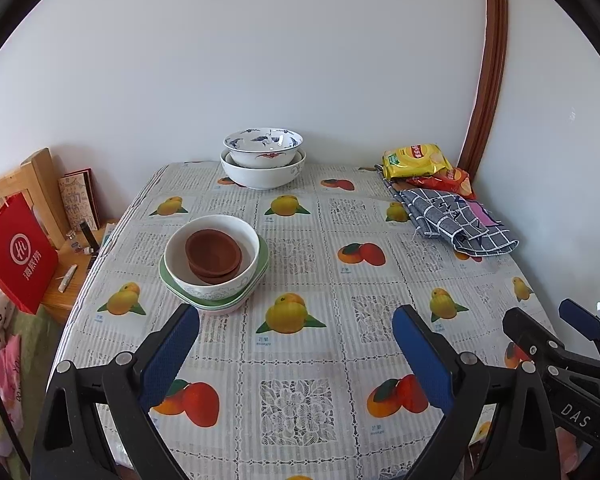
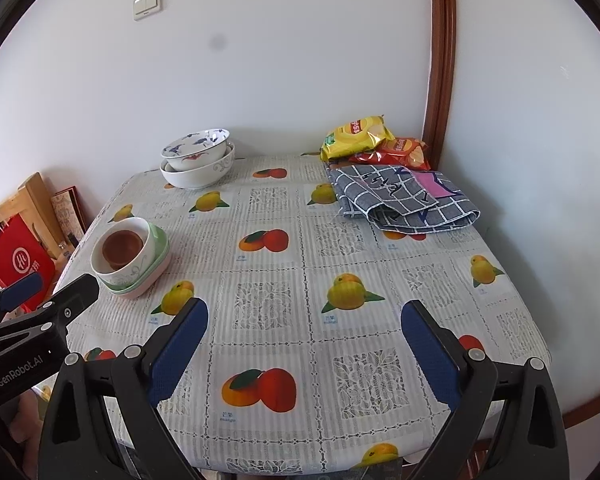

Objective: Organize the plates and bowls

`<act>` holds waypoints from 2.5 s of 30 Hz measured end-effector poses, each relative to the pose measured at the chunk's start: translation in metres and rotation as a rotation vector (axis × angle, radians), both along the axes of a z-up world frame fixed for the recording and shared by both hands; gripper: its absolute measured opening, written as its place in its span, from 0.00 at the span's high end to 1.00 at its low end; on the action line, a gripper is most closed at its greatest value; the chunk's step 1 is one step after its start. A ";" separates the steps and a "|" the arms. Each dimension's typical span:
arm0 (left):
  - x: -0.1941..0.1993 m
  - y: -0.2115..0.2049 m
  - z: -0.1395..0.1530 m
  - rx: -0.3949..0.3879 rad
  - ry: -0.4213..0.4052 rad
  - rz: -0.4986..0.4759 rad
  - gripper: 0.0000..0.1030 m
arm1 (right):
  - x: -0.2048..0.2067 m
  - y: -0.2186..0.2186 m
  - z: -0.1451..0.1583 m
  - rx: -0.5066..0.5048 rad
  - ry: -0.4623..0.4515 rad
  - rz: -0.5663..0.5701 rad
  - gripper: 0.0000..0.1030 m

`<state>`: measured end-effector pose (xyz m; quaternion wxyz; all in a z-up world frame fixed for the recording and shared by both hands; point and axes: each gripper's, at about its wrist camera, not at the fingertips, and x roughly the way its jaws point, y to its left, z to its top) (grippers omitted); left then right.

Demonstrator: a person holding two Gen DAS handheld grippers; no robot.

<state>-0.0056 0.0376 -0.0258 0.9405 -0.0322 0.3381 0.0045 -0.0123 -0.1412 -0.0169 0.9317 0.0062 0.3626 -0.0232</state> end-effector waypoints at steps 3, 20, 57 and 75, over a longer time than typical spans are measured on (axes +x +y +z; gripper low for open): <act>0.000 0.000 0.000 -0.002 0.001 -0.003 0.05 | 0.000 0.000 0.000 -0.001 0.001 -0.002 0.06; -0.002 0.000 0.001 -0.008 0.003 -0.004 0.05 | -0.001 0.002 0.000 0.003 0.005 -0.001 0.06; -0.003 0.003 0.003 -0.002 -0.003 0.001 0.05 | 0.000 0.004 -0.002 0.005 0.013 -0.001 0.06; -0.005 0.006 0.004 0.000 -0.009 0.011 0.05 | -0.001 0.007 -0.001 0.011 0.011 0.006 0.06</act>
